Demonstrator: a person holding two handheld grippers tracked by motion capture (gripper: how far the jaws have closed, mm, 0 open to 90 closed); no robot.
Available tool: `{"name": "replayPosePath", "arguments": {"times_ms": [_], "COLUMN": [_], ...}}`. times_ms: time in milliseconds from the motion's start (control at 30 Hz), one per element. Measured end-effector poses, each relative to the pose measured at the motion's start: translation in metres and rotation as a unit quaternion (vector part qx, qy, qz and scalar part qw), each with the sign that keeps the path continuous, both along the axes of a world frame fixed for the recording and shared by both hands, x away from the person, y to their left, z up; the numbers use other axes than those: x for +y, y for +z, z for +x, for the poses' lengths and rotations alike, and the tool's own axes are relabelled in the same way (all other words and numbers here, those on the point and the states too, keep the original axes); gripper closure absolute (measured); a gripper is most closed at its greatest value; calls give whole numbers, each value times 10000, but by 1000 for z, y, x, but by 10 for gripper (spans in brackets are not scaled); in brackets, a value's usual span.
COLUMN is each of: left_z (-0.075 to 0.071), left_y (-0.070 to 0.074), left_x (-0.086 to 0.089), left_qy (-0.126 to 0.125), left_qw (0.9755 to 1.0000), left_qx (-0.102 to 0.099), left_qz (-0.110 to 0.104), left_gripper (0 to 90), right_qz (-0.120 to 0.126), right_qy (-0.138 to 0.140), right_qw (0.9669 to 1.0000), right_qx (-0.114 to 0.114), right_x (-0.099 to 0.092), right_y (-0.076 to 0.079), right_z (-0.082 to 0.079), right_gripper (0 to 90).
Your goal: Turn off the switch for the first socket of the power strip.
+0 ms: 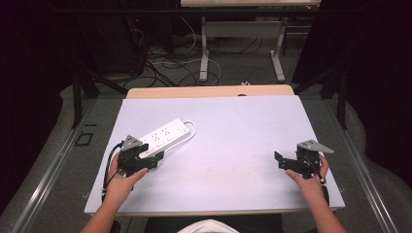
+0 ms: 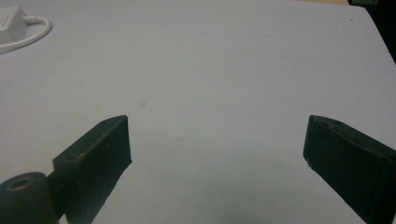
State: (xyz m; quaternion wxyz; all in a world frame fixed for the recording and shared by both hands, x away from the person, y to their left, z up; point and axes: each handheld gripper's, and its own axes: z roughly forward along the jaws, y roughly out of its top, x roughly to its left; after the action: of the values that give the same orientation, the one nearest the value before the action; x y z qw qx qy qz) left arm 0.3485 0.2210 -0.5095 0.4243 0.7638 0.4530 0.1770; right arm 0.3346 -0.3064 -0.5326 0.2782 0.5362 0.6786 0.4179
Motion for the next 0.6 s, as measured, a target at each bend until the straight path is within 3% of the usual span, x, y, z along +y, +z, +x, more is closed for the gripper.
{"name": "replayPosePath", "arguments": {"times_ms": [400, 600], "left_z": [9, 13], "left_y": [11, 16], "left_x": [-4, -5], "left_qy": [-99, -125], "left_qw": [9997, 9997], "left_qx": [214, 194], "left_qz": [47, 37], "left_gripper": [298, 288], "right_qz": [-5, -4], "right_qy": [38, 35], "right_qw": [10000, 10000], "right_qx": [47, 55], "right_x": [1, 1], "right_y": [-1, -1], "right_z": [0, 0], "right_gripper": [72, 74]}}
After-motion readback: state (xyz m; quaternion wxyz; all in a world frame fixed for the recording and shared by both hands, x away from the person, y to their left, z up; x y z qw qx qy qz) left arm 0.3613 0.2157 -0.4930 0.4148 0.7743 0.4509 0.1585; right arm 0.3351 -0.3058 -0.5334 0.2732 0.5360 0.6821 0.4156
